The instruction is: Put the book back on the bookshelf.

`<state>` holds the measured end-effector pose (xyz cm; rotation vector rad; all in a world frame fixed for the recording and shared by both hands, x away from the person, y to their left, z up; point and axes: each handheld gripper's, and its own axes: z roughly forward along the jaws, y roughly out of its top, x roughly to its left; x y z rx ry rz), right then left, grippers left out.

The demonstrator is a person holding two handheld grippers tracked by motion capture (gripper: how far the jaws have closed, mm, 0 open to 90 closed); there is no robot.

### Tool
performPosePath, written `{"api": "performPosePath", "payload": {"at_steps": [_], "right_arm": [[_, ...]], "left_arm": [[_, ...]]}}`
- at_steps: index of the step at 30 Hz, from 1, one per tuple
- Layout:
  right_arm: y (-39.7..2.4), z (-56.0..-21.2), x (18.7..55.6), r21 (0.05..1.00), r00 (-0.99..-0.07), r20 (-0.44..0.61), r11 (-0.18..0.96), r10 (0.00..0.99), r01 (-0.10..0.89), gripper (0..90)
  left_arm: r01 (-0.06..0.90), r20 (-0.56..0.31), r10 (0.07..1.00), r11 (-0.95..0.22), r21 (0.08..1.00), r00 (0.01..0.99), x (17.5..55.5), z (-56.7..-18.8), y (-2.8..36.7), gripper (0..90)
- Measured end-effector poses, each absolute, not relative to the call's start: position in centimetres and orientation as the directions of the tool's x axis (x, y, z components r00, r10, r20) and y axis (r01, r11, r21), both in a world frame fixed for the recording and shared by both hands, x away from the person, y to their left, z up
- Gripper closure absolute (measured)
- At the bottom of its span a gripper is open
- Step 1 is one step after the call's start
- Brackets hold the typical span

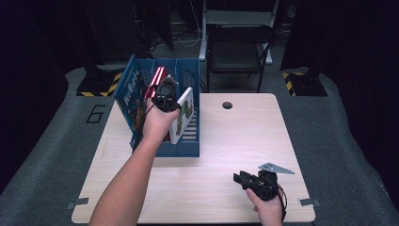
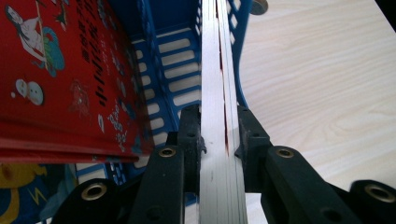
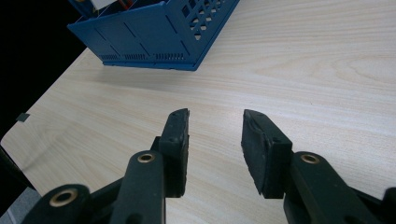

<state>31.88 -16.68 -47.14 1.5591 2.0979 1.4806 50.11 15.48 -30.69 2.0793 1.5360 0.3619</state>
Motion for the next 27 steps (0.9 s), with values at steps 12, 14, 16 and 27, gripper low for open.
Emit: {"api": "performPosePath", "payload": {"at_steps": [12,14,16,27], "right_arm": [[-16.5,-47.2,31.9,0.747,-0.451,0.424,-0.022,0.786,0.664,61.5],[-16.5,-47.3,31.9,0.751,-0.455,0.42,-0.019,0.785,0.66,61.4],[-16.5,-47.4,32.0,0.751,-0.456,0.42,-0.019,0.785,0.66,61.4],[-16.4,-47.4,31.9,0.748,-0.457,0.422,-0.017,0.783,0.663,61.4]], "left_arm": [[0.815,-0.099,0.951,-0.194,0.547,0.292,51.8,-31.7,15.0,75.6],[0.816,-0.097,0.953,-0.191,0.546,0.288,52.0,-31.7,14.9,75.6],[0.816,-0.09,0.954,-0.195,0.544,0.288,52.3,-31.7,14.9,75.6],[0.816,-0.073,0.957,-0.199,0.543,0.282,53.4,-32.4,13.7,75.6]]}}
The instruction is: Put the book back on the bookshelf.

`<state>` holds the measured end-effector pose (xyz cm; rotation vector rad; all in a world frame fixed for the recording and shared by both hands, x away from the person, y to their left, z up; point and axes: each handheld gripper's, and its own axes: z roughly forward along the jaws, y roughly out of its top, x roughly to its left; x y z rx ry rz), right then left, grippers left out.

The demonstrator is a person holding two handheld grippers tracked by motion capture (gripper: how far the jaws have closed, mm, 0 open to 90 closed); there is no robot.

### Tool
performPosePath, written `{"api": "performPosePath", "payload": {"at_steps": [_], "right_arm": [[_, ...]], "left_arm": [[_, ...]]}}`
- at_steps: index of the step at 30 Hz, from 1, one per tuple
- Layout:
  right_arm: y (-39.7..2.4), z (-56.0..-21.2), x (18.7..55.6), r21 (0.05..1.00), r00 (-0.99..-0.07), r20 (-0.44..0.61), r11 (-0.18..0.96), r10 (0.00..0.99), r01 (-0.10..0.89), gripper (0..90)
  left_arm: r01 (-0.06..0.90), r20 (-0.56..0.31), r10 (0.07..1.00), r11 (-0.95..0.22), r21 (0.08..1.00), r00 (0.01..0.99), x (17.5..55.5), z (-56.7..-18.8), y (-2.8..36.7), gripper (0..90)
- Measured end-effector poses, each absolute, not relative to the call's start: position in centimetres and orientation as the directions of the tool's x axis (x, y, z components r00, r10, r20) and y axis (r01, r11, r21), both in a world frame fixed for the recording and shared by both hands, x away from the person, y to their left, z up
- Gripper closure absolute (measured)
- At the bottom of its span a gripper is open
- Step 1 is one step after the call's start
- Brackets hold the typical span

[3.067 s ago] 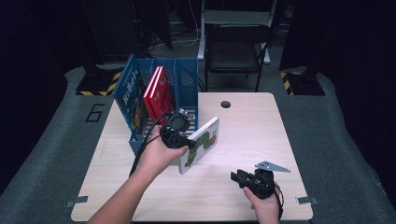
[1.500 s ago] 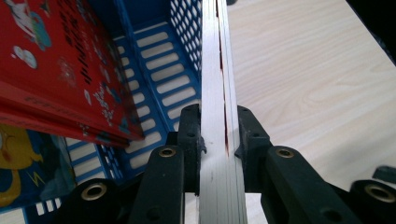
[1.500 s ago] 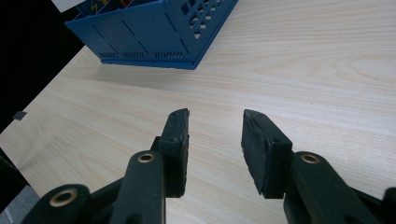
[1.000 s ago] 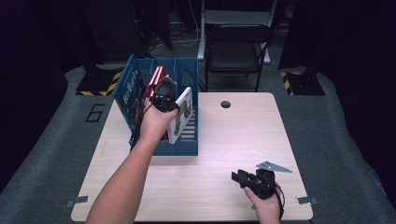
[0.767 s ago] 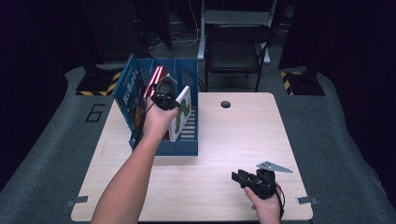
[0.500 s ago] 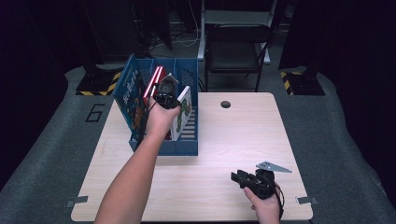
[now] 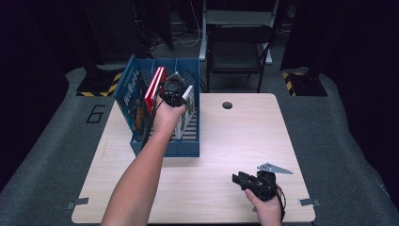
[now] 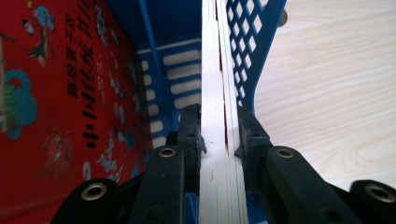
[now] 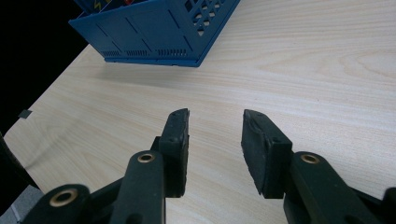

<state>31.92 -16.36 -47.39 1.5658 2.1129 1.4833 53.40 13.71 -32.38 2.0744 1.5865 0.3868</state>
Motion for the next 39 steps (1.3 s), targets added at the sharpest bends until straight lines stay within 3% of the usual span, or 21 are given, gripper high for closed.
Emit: {"api": "performPosePath", "payload": {"at_steps": [39], "right_arm": [[-16.1,-47.6,32.0,0.746,-0.467,0.42,-0.004,0.779,0.665,61.5]], "left_arm": [[0.835,-0.076,0.963,-0.182,0.52,0.257,53.5,-37.5,13.0,75.4]]}}
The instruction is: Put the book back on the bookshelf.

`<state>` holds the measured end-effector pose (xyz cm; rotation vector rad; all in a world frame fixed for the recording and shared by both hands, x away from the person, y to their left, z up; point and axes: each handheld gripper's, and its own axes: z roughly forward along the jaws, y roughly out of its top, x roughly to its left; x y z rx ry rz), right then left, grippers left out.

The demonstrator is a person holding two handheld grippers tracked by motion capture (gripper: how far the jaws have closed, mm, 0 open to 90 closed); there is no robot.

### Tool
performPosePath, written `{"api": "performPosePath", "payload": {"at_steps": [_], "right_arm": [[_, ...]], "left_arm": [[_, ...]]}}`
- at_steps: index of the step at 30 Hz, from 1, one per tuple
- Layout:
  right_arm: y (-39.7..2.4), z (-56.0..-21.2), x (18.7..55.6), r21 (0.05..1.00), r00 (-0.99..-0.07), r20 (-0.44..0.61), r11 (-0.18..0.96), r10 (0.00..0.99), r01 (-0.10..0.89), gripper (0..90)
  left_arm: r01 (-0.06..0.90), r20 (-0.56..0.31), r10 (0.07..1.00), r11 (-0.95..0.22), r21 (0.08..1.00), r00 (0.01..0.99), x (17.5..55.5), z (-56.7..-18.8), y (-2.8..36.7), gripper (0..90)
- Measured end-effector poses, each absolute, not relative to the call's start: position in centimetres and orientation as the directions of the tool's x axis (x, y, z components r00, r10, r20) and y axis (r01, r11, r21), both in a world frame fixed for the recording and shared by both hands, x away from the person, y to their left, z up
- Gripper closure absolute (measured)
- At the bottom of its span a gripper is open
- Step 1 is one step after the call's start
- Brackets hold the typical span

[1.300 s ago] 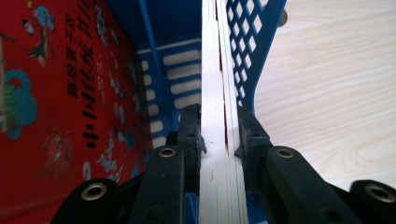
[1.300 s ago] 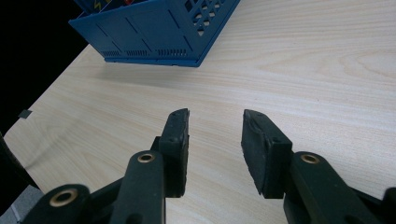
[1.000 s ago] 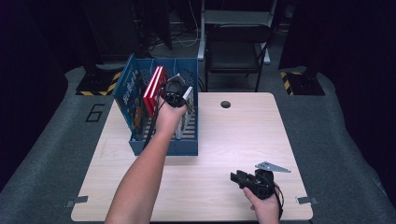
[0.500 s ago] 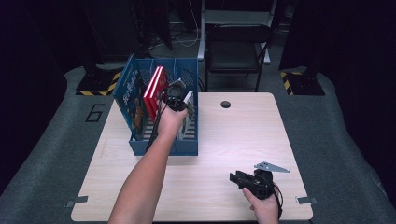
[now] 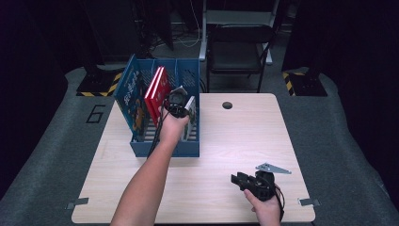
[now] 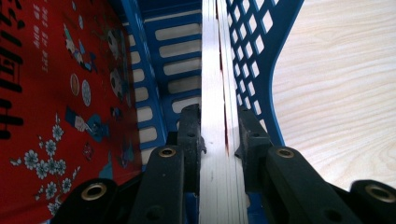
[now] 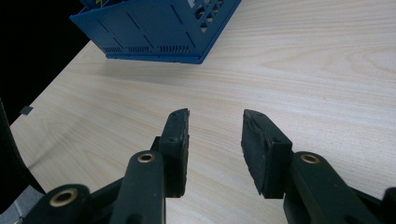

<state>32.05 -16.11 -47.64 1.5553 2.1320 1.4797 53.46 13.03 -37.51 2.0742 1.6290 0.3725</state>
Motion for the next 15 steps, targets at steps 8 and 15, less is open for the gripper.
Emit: {"api": "performPosePath", "payload": {"at_steps": [8,15], "right_arm": [[-16.0,-47.7,32.0,0.745,-0.464,0.421,-0.005,0.779,0.668,61.4],[-15.9,-47.6,32.1,0.744,-0.466,0.423,-0.005,0.777,0.668,61.5]], "left_arm": [[0.84,-0.066,0.961,-0.2,0.504,0.269,52.9,-37.9,13.0,75.2],[0.861,-0.079,0.96,-0.203,0.467,0.269,52.6,-38.7,13.3,75.1]]}}
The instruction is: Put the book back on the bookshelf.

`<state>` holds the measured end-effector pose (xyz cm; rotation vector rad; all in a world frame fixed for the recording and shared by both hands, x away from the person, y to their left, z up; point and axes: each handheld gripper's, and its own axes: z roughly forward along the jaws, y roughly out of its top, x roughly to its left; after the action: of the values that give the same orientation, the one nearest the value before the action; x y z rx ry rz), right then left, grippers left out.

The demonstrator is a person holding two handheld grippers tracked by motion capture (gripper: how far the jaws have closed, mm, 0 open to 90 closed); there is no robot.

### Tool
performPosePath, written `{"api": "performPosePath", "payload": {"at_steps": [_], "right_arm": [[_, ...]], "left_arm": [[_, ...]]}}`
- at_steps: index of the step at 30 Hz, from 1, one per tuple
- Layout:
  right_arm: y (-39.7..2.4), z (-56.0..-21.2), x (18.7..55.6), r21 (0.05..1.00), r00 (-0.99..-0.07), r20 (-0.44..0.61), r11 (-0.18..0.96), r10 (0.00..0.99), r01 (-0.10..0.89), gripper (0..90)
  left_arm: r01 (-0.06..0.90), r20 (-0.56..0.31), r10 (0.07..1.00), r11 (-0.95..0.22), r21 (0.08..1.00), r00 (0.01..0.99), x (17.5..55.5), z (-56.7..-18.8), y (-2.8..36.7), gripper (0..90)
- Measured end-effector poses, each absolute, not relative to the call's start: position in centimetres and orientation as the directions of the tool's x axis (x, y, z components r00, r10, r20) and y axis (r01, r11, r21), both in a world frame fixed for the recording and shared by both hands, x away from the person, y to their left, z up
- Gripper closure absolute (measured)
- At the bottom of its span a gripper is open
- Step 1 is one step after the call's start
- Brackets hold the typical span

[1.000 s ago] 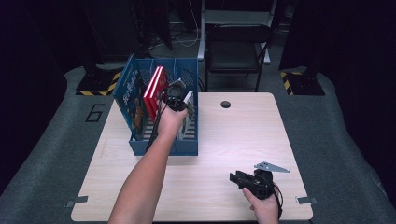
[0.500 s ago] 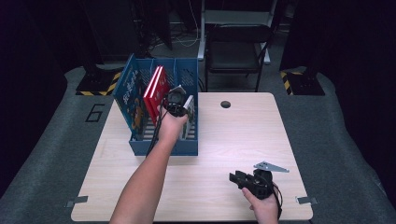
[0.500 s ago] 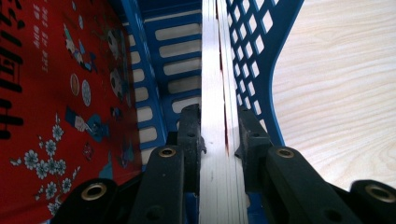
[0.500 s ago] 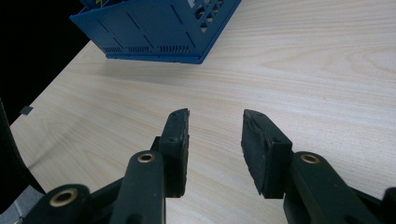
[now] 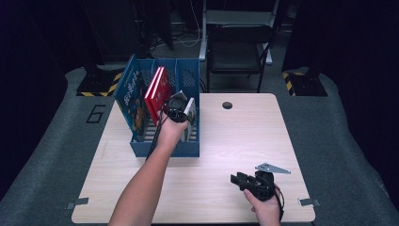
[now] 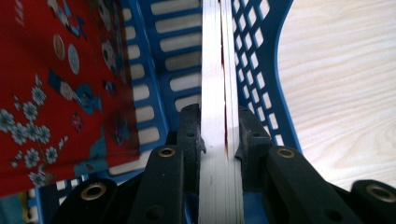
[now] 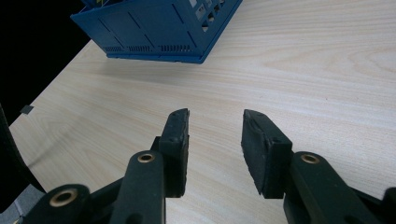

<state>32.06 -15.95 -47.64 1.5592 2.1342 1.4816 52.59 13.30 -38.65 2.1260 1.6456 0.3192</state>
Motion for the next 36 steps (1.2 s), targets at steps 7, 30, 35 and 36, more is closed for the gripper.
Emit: {"api": "performPosePath", "payload": {"at_steps": [7,30,35,36], "right_arm": [[-16.0,-47.7,32.1,0.745,-0.468,0.421,-0.002,0.777,0.667,61.4],[-16.1,-47.7,32.1,0.747,-0.47,0.423,-0.006,0.775,0.665,61.4],[-16.1,-47.7,32.1,0.746,-0.467,0.424,-0.006,0.776,0.666,61.4],[-16.1,-47.6,32.1,0.743,-0.464,0.426,-0.008,0.776,0.669,61.4]], "left_arm": [[0.874,-0.078,0.955,-0.228,0.428,0.287,52.3,-39.0,13.4,74.7],[0.873,-0.114,0.947,-0.224,0.434,0.3,50.8,-38.2,13.8,71.2],[0.874,-0.115,0.951,-0.21,0.437,0.286,50.6,-38.2,13.9,71.8],[0.874,-0.117,0.951,-0.209,0.439,0.285,50.6,-38.2,13.9,72.1]]}}
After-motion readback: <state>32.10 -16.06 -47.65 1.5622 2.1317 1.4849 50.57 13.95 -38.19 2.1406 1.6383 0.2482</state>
